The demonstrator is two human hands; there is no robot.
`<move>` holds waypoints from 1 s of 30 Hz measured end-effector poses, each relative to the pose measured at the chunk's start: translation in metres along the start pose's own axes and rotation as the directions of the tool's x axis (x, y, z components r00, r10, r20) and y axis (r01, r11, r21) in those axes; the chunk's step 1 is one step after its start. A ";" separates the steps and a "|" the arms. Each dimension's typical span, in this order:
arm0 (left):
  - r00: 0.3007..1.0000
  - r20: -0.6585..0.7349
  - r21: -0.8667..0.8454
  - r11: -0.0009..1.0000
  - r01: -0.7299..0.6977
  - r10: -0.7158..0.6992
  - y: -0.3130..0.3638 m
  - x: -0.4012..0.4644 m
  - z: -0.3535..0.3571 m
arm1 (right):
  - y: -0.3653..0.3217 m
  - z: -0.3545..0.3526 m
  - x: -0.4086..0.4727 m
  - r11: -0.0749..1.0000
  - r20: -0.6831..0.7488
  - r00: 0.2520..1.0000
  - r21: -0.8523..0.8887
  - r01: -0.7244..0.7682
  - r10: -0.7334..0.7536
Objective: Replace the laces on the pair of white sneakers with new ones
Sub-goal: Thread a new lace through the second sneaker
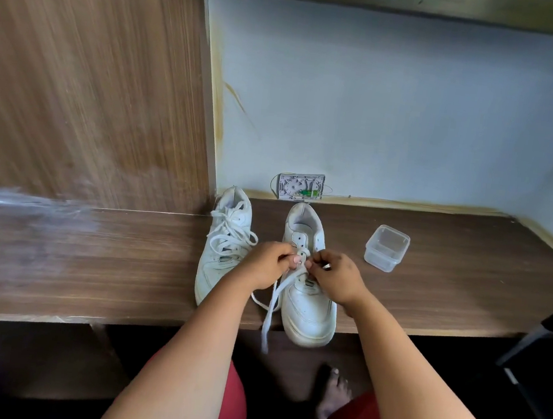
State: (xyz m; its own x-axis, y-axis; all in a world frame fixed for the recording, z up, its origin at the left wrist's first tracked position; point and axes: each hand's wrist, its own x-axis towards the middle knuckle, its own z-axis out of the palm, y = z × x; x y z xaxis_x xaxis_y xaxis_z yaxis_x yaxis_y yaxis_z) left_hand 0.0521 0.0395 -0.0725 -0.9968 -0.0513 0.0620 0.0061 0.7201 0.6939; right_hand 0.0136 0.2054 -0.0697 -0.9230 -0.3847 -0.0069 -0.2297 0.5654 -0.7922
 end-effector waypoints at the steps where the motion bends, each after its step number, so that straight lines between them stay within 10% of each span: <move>1: 1.000 0.012 -0.070 0.997 0.030 -0.029 -0.002 -0.001 0.000 | 0.000 0.001 0.000 0.999 -0.003 1.000 0.037 -0.008 0.009; 15: 0.967 0.221 -0.522 0.822 0.225 -0.125 -0.012 -0.004 0.004 | 0.004 0.008 0.010 0.690 -0.183 0.937 0.719 -0.079 0.297; 22: 0.968 0.224 -0.488 0.847 0.212 -0.113 -0.015 -0.002 0.007 | 0.006 -0.010 0.007 -0.048 0.159 0.873 0.987 -0.155 0.462; 24: 0.968 0.224 -0.510 0.833 0.215 -0.113 -0.013 -0.003 0.007 | 0.006 -0.006 0.006 0.408 -0.050 0.925 0.906 -0.116 0.376; 26: 0.971 0.210 -0.537 0.817 0.211 -0.113 -0.011 -0.004 0.008 | 0.006 -0.007 0.002 0.933 -0.220 0.975 0.356 0.050 0.032; 30: 0.973 0.198 -0.540 0.815 0.209 -0.118 -0.010 -0.004 0.009 | 0.011 -0.006 0.003 0.949 -0.198 0.936 -0.188 0.253 -0.289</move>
State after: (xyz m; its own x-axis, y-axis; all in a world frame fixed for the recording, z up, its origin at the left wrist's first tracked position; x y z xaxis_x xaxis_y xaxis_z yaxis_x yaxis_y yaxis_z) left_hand 0.0555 0.0387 -0.0868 -0.9865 0.0018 -0.1638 -0.1601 0.2027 0.9661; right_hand 0.0071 0.2145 -0.0748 -0.8592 -0.3789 0.3437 -0.5097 0.5762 -0.6390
